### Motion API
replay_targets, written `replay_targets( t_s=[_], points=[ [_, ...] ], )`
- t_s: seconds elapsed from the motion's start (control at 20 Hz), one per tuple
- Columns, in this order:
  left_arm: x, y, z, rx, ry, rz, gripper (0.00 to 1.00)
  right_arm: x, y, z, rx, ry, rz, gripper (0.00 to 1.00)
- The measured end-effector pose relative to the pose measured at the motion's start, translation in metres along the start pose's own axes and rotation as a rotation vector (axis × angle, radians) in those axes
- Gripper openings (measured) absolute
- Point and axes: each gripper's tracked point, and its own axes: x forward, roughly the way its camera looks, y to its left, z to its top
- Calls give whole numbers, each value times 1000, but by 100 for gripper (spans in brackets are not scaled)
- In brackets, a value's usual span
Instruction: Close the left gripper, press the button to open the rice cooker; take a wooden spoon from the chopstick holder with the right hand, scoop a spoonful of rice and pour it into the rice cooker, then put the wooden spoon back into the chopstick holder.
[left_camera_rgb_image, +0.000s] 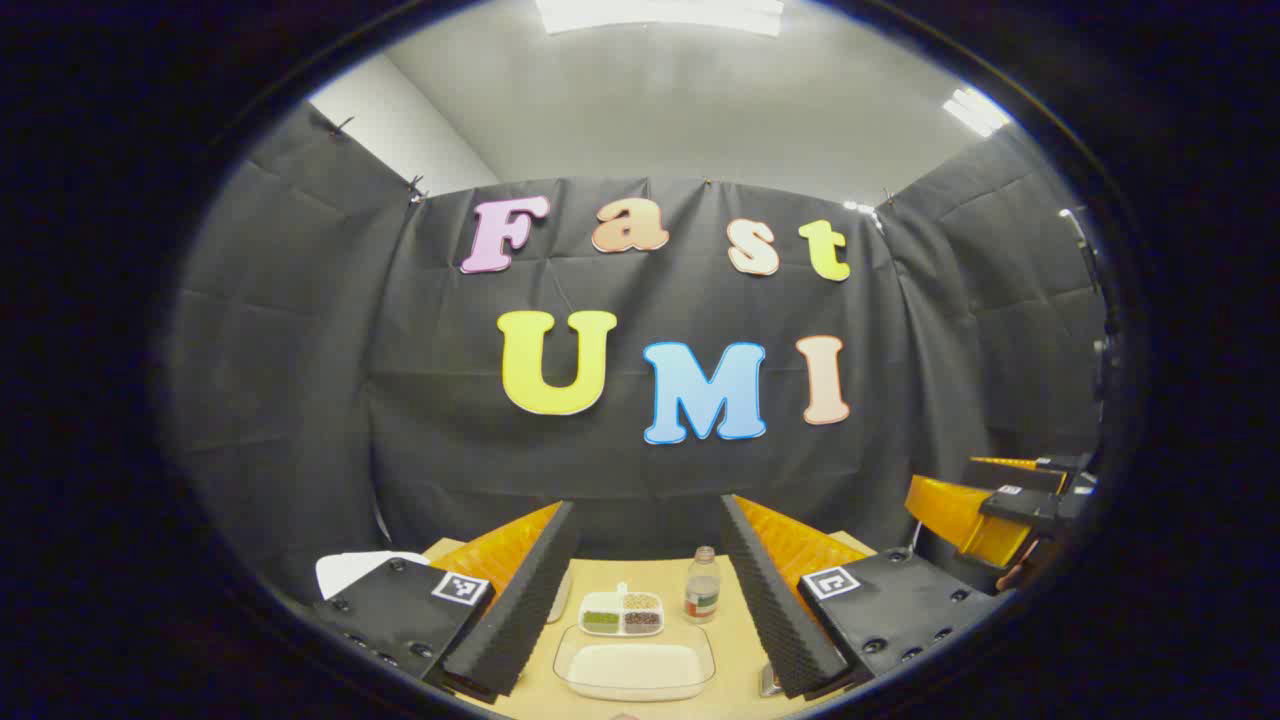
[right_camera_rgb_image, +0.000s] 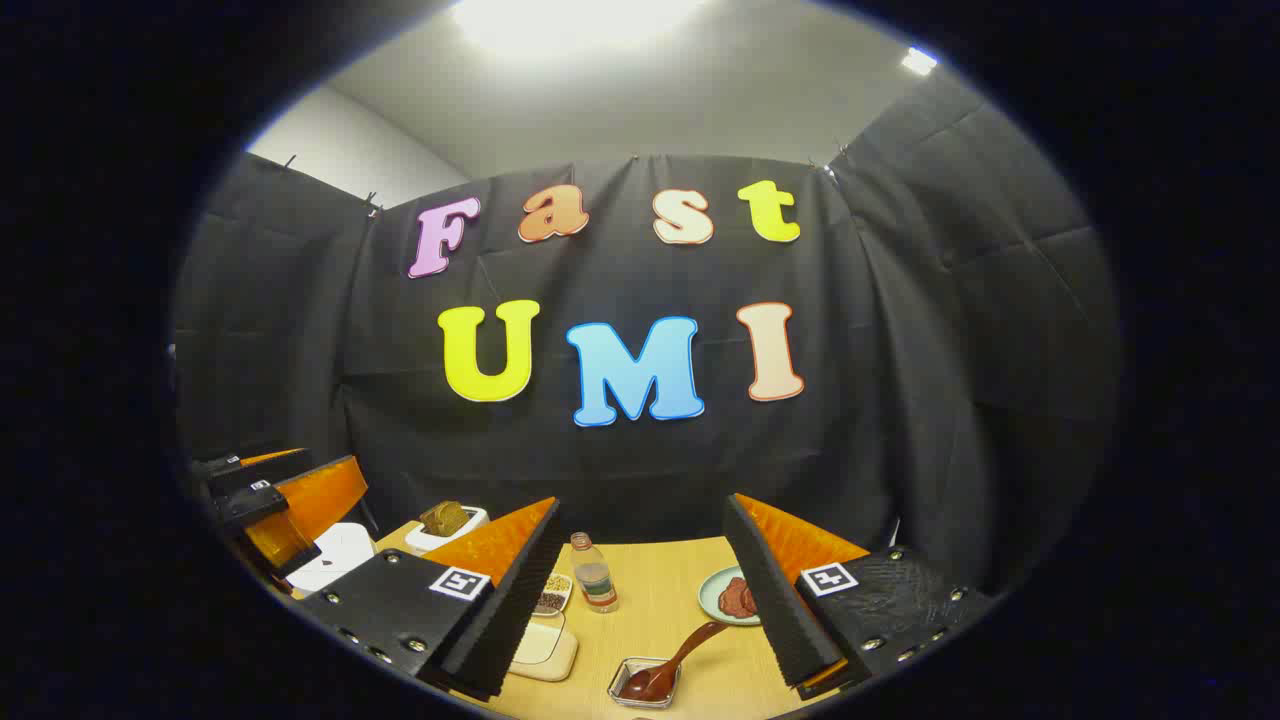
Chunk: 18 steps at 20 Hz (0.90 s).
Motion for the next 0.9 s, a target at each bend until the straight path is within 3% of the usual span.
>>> replay_targets(
  t_s=[0.35, 0.9],
  points=[
    [5, 19, 4, 0, -21, -19, 95, 4, -4, 11, -26, -34, -66, 97],
    [13, 48, -9, 10, -26, 23, 94, 13, 13, 12, -62, -41, -38, 97]
  ],
)
